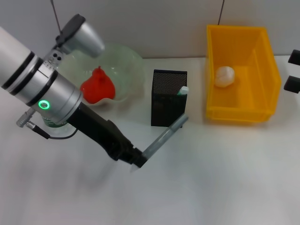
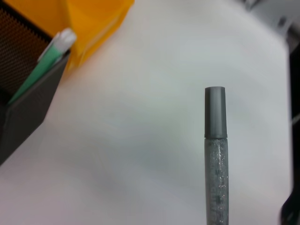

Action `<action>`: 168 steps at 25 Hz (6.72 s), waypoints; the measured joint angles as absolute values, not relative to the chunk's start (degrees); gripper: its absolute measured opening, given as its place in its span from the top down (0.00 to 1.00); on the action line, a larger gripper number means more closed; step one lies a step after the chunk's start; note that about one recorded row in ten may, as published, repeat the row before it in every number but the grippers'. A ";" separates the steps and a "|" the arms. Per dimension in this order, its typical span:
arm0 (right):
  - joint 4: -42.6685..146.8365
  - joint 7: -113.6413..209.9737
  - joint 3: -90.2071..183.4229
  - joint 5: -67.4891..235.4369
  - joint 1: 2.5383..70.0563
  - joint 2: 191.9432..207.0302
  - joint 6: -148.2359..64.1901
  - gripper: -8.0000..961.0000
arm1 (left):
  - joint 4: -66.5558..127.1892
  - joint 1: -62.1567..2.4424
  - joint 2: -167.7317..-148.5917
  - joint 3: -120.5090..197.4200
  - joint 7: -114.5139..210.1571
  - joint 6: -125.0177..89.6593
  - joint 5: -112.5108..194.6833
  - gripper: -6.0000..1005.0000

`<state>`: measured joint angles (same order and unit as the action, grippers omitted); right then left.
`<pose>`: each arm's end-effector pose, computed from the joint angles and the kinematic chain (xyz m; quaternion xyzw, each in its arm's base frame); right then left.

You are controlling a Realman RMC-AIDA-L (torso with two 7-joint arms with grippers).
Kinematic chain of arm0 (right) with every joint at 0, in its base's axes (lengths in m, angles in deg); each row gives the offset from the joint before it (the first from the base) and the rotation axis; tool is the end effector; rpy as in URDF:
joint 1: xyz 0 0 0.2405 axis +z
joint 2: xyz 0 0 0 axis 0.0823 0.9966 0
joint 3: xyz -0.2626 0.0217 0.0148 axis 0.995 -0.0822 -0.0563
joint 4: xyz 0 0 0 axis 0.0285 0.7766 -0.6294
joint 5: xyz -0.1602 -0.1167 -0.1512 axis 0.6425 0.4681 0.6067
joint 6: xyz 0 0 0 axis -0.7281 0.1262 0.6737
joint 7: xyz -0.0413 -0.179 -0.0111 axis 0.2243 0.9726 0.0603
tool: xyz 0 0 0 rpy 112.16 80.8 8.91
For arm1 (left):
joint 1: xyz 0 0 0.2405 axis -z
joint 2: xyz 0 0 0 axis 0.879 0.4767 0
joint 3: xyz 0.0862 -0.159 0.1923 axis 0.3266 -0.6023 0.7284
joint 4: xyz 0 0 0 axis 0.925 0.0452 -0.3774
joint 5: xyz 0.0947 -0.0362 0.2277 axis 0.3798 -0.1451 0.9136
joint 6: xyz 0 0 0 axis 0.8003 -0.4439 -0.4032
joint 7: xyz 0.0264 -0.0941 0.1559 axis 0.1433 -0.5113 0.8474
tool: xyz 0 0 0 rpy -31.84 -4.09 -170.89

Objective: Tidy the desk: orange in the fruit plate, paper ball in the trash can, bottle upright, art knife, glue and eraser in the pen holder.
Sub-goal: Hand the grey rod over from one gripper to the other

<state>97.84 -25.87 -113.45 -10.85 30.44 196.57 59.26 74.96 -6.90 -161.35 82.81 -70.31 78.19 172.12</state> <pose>0.2746 0.3544 0.1114 -0.8990 0.1061 0.3768 0.1963 -0.1583 0.4100 -0.0430 0.9590 0.2699 -0.0598 0.0625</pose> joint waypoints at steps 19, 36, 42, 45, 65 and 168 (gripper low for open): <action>98.03 -22.38 -112.53 -10.18 31.31 196.64 59.32 0.22 | 74.92 -8.28 -161.31 79.62 -77.25 80.72 161.43 0.85; 97.53 -22.30 -111.75 -10.13 31.81 196.89 59.62 0.22 | 72.85 -9.94 -161.18 77.28 -78.09 80.15 148.46 0.85; 95.36 -29.00 -112.37 -11.96 31.91 197.02 62.26 0.22 | 73.31 -11.24 -160.95 77.21 -74.26 80.50 145.73 0.85; 94.10 -34.78 -112.46 -13.62 32.01 197.46 62.17 0.22 | 73.08 -11.69 -160.45 77.24 -72.46 80.80 145.11 0.85; 109.28 -13.63 -111.45 -13.57 30.35 205.20 55.97 0.22 | 73.11 -11.47 -159.53 76.89 -79.20 82.32 140.26 0.85; 96.43 98.09 -82.92 -36.24 33.73 206.21 47.73 0.70 | 73.10 -12.35 -158.72 78.16 -97.39 84.64 136.49 0.85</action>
